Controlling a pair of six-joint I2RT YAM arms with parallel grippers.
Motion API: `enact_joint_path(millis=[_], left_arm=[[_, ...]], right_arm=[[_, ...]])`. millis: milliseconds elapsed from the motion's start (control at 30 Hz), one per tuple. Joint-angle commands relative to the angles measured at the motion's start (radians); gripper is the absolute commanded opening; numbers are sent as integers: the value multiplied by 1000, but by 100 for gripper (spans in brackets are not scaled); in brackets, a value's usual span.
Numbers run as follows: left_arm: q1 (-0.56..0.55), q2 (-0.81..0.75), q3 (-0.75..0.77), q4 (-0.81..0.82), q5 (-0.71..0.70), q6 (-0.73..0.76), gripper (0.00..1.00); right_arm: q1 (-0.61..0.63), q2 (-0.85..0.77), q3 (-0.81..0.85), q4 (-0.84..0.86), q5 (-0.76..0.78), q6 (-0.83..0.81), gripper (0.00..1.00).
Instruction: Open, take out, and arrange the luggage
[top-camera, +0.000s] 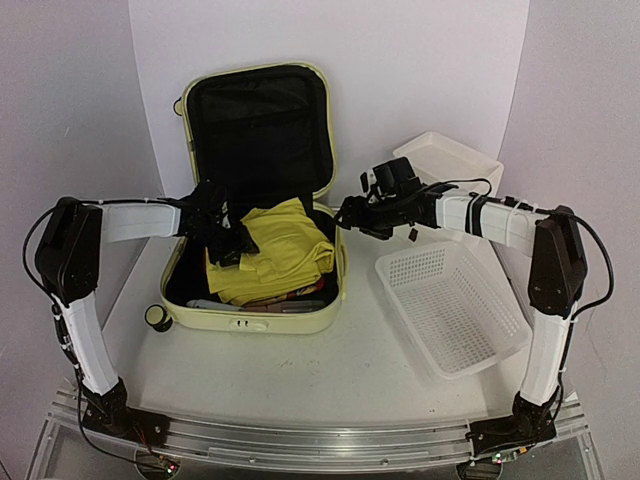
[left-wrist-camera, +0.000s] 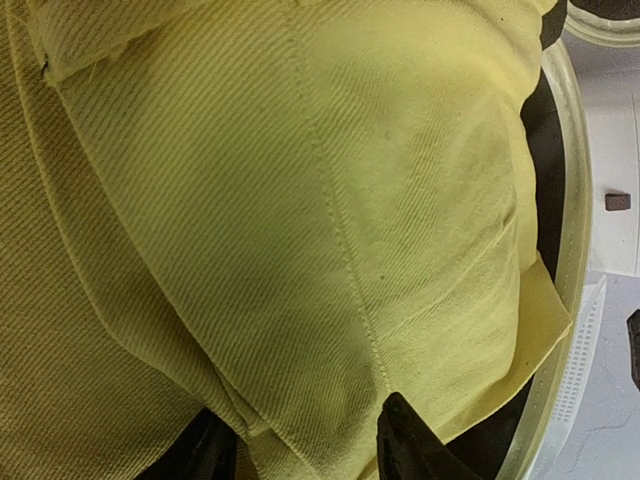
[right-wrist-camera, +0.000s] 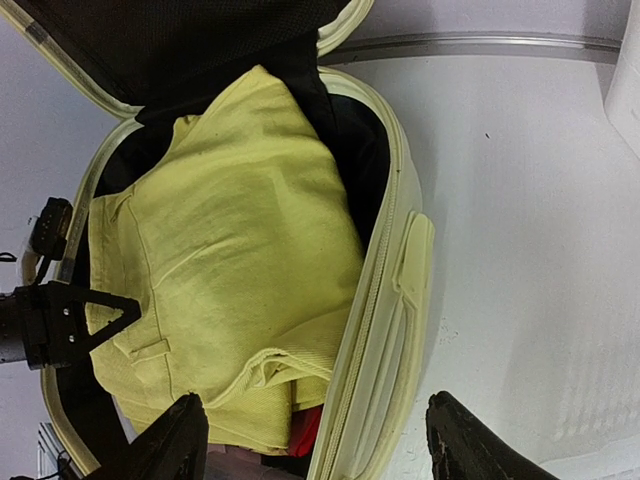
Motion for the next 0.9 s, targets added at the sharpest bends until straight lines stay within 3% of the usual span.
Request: enact_joint_path(millis=[0, 67, 133, 167, 433, 633, 867], left_arm=[[-9, 29, 57, 101, -4, -8, 42], [-9, 38, 66, 101, -12, 8, 28], [-8, 39, 81, 102, 6, 37, 4], [-7, 32, 86, 101, 14, 56, 0], [3, -183, 35, 29, -60, 165, 0], [48, -253, 12, -86, -16, 206, 0], [136, -316, -96, -109, 49, 229, 0]], right_arm=[[-2, -49, 7, 19, 24, -17, 75], [-2, -46, 6, 19, 23, -13, 75], [-2, -44, 8, 19, 20, -10, 74], [-2, -45, 8, 19, 20, -9, 74], [0, -29, 29, 18, -3, -12, 74], [7, 18, 78, 12, -31, -11, 74], [47, 94, 183, -35, -60, -38, 77]])
